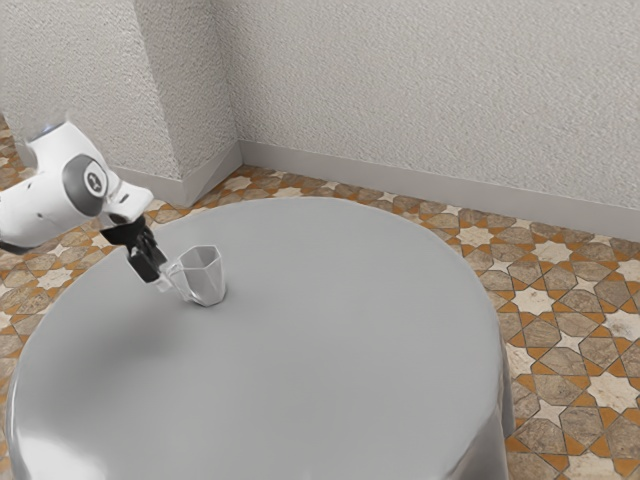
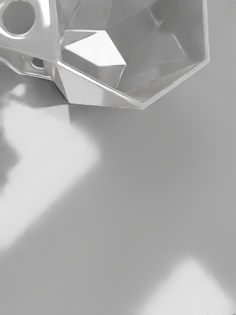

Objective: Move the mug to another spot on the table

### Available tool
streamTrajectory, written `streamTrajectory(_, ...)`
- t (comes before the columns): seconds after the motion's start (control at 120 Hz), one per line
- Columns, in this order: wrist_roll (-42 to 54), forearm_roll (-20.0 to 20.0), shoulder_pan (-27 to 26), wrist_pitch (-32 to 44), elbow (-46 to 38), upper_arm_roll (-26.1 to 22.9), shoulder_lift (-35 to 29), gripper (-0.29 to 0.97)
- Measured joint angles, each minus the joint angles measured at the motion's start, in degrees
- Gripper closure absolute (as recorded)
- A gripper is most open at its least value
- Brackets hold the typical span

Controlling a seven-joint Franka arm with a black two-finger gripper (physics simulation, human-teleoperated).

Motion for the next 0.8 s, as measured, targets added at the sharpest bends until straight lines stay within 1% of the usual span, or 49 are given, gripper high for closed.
streamTrajectory(0.133, 3.69, -2.04, -0.02, 1.22, -0.07, -0.32, 0.99, 0.0)
streamTrajectory(0.317, 7.59, -6.95, -0.01, 2.44, -0.19, -0.39, 2.02, 0.0)
streamTrajectory(0.467, 9.97, -9.08, -0.02, 2.92, -0.58, -0.29, 1.99, 0.0)
streamTrajectory(0.583, 10.58, -12.05, 0.14, 4.56, -2.36, -0.16, 1.95, 0.0)
streamTrajectory(0.758, 9.62, -13.66, 0.19, 7.52, -2.98, 0.05, 1.7, 0.0)
streamTrajectory(0.8, 9.25, -13.8, 0.09, 8.1, -2.81, 0.78, 1.73, 0.0)
